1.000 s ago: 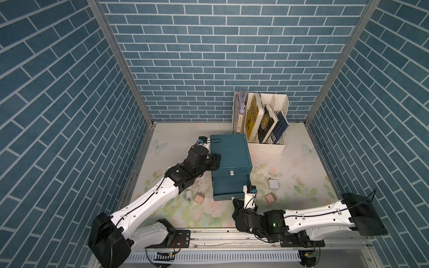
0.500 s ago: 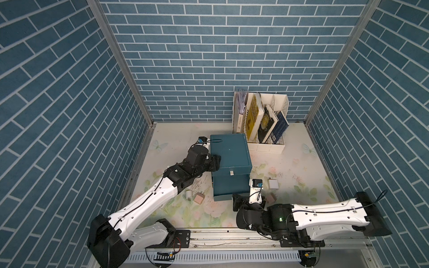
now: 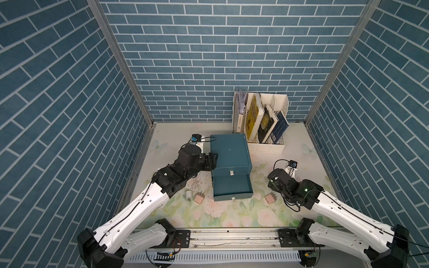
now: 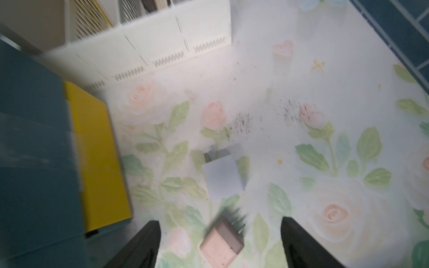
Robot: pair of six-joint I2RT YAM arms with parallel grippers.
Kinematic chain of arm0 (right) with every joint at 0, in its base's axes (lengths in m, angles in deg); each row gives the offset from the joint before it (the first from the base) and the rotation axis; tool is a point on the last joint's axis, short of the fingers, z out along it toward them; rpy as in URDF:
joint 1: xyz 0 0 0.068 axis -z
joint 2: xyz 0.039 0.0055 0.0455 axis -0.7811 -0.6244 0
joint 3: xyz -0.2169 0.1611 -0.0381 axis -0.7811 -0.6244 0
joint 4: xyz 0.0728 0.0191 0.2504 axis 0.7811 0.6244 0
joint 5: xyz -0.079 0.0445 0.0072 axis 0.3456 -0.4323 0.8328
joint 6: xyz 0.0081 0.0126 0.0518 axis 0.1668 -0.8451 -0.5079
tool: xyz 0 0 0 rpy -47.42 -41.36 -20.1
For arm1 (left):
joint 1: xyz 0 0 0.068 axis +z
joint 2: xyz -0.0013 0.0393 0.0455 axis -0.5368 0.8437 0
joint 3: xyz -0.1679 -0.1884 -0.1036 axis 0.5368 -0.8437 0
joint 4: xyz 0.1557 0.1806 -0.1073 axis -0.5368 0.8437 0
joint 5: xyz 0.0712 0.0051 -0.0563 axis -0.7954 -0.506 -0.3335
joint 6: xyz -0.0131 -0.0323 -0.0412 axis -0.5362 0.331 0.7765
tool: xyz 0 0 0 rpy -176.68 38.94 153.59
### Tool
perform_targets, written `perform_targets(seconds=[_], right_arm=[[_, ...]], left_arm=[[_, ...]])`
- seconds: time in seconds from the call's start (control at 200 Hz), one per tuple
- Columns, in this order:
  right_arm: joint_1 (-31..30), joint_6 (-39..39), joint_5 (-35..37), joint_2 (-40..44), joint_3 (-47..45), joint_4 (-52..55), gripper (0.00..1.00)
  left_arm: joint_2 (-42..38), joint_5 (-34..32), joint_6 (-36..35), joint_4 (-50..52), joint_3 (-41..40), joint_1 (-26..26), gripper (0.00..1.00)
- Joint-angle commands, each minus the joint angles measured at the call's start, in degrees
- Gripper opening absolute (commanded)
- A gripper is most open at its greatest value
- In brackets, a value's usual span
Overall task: Place the plugs into the drawer by color
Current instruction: Pick up the plug from the center of the board.
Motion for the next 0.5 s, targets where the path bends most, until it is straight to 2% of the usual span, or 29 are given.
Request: perform_targets(seconds=[0.0,0.27,0.49], right_arm=[[2.17,5.21,-7.60,-0.03,-4.41,-5.07,0.86],[3.28,-1.37,-11.43,0.06,-14.67,-11.82,0.88],[3.25,-3.50,-13.68,-1.15,-17.15,-15.72,0.78]], left_arm=[[-1.51,-0.99,0.23,1.83,-1.20,0.05,0.69],[-4.28,-1.70,0.88,2.27,-5.06,0.03,0.71],[-3.81,-1.47,0.98,1.66,-5.22,0.04,0.72]])
